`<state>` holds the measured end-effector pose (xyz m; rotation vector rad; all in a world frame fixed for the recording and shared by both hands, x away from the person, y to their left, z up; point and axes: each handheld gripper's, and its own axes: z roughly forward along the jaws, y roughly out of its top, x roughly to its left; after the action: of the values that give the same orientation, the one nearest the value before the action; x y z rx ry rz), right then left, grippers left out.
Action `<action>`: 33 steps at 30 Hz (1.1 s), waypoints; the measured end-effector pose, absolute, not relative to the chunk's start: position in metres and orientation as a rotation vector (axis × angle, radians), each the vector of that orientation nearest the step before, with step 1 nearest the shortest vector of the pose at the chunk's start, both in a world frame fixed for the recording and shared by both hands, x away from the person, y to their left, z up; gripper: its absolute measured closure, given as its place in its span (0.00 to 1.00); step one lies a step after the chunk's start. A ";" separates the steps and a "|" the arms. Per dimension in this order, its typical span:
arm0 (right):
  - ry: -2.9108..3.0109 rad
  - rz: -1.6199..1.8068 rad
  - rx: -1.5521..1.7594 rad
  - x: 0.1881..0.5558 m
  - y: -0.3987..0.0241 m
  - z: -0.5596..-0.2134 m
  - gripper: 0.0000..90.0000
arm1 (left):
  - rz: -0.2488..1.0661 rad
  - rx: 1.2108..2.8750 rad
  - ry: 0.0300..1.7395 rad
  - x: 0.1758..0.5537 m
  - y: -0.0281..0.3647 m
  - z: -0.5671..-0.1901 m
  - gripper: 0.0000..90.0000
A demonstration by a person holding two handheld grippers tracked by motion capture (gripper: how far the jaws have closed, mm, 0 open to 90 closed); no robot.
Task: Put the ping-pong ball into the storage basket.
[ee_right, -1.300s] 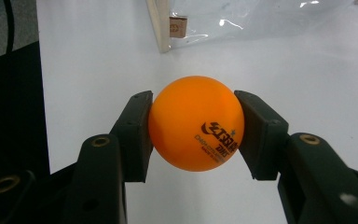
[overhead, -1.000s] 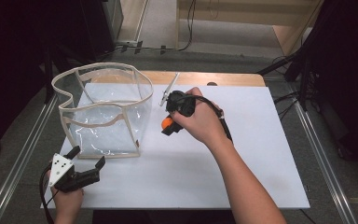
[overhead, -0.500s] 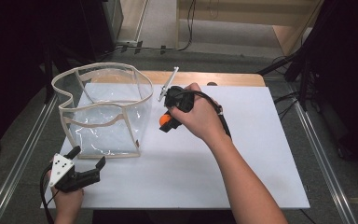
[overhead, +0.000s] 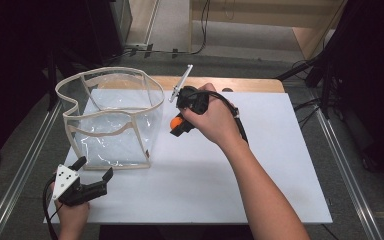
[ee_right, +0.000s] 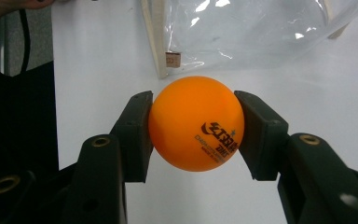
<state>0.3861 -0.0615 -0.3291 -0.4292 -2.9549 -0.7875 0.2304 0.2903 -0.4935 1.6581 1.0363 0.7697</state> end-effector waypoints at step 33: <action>-2.956 -0.818 -0.408 0.398 -0.061 -0.304 0.53 | 0.770 1.654 1.039 0.230 0.290 -0.493 0.04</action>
<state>0.3982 -0.0607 -0.3044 -0.4084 -2.9559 -0.8185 0.2301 0.2901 -0.4934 1.6542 1.0390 0.7705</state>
